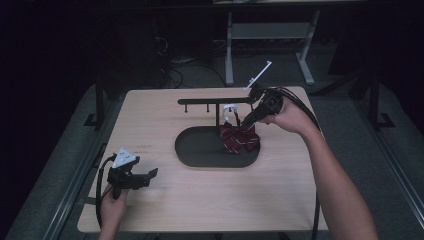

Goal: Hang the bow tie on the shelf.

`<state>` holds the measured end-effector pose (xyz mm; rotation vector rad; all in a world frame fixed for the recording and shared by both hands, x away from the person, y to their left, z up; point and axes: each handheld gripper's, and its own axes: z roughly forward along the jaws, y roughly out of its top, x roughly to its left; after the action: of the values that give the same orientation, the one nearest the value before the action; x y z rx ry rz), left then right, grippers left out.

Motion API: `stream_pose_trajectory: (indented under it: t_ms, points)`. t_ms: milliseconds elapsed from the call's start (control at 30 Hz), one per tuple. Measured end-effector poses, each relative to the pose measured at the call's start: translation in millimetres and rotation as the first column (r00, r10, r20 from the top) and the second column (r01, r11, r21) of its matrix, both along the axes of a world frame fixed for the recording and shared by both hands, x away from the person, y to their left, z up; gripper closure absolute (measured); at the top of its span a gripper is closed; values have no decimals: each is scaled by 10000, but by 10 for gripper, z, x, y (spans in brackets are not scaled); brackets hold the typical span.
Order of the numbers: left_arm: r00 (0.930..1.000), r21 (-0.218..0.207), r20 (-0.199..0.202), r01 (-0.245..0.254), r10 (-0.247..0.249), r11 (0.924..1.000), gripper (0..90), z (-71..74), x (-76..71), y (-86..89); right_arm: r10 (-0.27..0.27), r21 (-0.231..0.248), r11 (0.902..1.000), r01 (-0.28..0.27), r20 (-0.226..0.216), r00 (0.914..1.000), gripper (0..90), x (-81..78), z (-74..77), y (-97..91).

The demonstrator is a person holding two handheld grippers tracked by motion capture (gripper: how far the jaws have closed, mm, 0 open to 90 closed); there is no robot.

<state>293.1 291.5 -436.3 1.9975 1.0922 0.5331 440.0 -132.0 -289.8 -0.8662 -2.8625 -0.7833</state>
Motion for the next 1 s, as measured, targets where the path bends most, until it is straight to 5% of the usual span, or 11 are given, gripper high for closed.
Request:
stream_pose_trajectory:
  t_ms: [1000]
  points:
    - [10000,67,24,48,-48,10000,163,1,3,4,119,99,9999,-118,-138,9998,666,-119,-160,-97]
